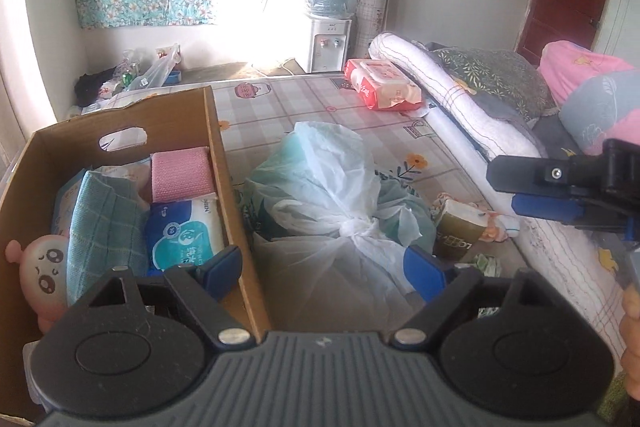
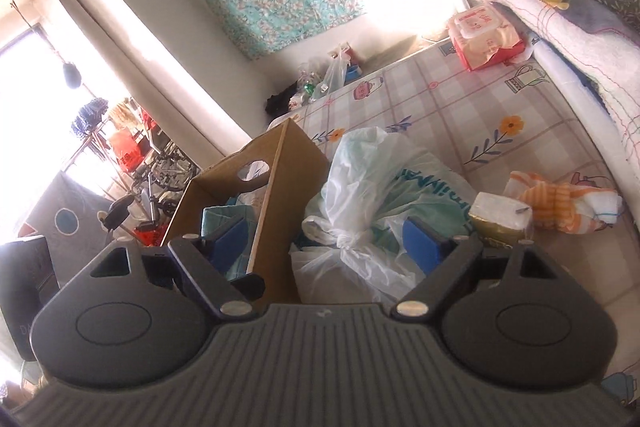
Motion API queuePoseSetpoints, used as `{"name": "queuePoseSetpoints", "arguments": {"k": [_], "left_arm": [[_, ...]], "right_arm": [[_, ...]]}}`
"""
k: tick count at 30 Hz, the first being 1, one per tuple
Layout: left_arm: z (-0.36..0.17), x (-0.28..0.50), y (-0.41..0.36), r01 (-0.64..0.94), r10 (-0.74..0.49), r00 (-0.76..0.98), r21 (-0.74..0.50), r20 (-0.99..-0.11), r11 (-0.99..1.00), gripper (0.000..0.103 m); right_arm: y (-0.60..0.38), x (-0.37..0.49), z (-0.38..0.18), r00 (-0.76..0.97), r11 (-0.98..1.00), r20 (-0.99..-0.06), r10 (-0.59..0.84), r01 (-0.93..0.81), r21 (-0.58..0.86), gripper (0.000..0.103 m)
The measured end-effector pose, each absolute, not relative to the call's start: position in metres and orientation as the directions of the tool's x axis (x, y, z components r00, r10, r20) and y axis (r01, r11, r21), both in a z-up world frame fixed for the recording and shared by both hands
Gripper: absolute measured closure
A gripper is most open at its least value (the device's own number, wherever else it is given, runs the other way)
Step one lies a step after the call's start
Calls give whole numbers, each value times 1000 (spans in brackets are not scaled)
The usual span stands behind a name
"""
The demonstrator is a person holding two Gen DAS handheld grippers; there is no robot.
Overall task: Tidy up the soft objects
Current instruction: 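Move the right gripper back to the orange-striped cloth on the bed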
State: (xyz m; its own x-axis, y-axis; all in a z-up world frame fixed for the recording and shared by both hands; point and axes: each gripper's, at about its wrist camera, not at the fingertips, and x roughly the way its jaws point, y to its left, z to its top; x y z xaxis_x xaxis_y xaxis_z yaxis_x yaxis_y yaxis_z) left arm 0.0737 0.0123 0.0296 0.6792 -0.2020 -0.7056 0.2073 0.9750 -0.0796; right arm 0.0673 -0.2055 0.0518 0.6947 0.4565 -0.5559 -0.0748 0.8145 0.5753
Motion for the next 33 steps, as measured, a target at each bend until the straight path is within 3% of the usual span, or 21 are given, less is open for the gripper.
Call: {"name": "queuePoseSetpoints", "arguments": {"k": [10,19,23,27,33], "left_arm": [[5,74,-54,407,-345,647,-75,-680,910,14],[-17,88,-101,514,-376,608,-14,-699,857,26],[-25,99,-104,515,-360,587,-8,-725,857,37],[-27,101,-102,516,-355,580,-7,-733,857,38],[-28,104,-97,515,-361,572,-21,-737,857,38]], "right_arm": [[-301,31,15,747,821,-606,274,146,551,18],[-315,48,-18,732,859,-645,221,167,485,21],[-310,75,-23,703,936,-691,171,102,336,26],[-294,109,-36,629,994,-770,105,-48,96,34],[-276,140,-68,557,973,-823,113,-228,-21,44]]}}
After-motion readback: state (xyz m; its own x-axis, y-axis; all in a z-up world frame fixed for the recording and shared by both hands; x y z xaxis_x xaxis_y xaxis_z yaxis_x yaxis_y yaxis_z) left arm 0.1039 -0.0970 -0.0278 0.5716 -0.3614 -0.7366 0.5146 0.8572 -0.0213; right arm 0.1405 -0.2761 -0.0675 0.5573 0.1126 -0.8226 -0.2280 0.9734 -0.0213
